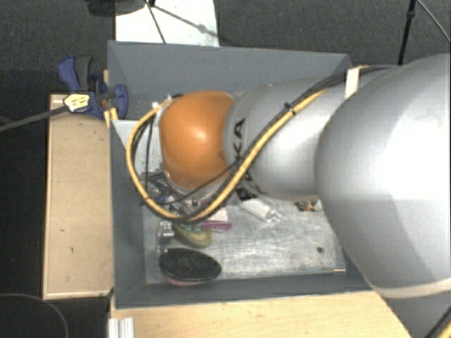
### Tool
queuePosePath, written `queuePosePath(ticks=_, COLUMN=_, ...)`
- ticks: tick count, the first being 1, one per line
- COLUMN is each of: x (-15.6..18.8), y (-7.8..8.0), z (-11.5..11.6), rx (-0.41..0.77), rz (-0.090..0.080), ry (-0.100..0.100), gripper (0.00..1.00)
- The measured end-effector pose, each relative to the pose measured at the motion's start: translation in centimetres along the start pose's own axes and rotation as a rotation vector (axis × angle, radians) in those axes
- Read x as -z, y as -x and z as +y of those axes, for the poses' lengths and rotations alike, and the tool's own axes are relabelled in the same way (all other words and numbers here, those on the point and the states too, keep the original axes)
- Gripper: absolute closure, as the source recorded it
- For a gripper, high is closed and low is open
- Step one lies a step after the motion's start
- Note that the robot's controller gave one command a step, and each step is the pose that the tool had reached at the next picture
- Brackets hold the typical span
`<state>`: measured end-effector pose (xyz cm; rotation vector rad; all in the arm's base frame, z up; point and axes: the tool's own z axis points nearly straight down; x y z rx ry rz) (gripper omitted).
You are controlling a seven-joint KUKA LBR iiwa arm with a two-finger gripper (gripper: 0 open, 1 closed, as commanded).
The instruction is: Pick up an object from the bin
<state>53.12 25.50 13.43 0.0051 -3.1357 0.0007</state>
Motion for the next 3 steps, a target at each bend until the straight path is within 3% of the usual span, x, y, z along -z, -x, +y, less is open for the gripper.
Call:
queuePosePath(ticks=1, x=-5.3, y=0.5, z=-7.0, rx=0.142, rz=-0.013, ry=0.002, gripper=0.00)
queuePosePath(ticks=2, x=-5.4, y=0.4, z=-7.1, rx=0.137, rz=-0.009, ry=0.002, gripper=1.00)
queuePosePath(ticks=3, x=18.3, y=-0.2, z=-6.6, rx=0.190, rz=-0.018, ry=0.003, gripper=1.00)
